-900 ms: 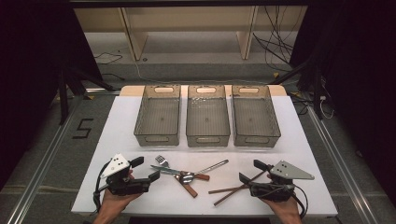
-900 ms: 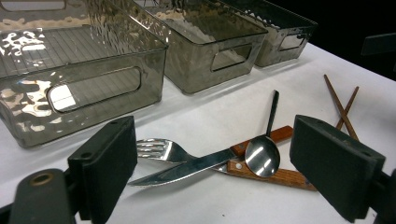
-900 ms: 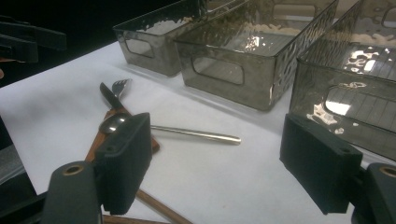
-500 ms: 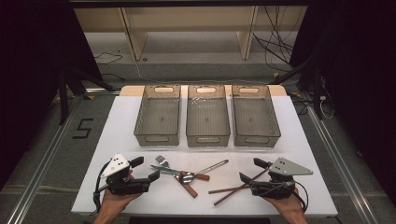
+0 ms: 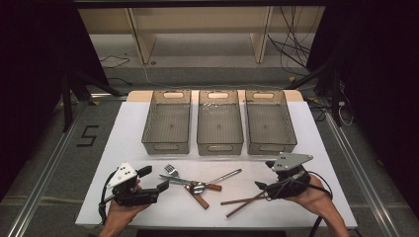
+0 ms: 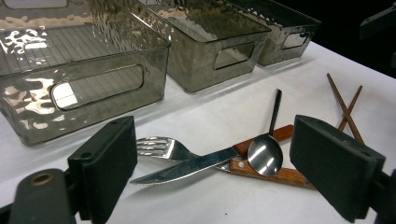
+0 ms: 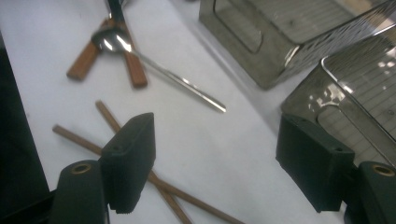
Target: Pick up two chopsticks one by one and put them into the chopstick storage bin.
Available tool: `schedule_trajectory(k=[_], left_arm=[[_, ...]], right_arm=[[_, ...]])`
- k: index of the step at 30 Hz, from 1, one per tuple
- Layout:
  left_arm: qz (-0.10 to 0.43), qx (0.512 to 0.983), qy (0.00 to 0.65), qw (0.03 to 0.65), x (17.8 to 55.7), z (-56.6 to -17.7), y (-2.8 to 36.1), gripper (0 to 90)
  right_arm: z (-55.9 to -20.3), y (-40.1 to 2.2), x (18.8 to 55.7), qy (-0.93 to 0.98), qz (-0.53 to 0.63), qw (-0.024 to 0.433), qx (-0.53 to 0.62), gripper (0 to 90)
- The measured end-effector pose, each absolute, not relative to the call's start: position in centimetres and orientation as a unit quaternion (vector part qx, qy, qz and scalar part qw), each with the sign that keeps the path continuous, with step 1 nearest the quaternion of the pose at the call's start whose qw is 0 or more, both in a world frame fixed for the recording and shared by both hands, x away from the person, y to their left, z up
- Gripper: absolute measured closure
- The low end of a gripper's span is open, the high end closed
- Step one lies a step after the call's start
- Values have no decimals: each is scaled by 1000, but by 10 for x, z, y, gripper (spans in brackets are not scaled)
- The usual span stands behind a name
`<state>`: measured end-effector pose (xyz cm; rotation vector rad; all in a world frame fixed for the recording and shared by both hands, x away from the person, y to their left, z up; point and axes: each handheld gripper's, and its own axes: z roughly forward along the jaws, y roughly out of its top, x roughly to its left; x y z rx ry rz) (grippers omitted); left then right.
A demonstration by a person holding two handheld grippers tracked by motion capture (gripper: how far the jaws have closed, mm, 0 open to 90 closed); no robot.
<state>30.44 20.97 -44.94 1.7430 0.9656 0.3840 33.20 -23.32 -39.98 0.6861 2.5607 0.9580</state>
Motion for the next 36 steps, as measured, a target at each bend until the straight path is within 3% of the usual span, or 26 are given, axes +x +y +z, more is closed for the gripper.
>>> schedule_trajectory(k=[8,20,36], left_arm=[[161,730,403,527,305,-450,208,145],[160,728,406,529,305,-450,209,145],[161,730,407,525,306,-450,209,146]], right_arm=[[-404,-232,352,938,251,134,196,339],[-420,-219,363,981,128,88,116,477],[-440,-214,372,993,71,68,67,600]])
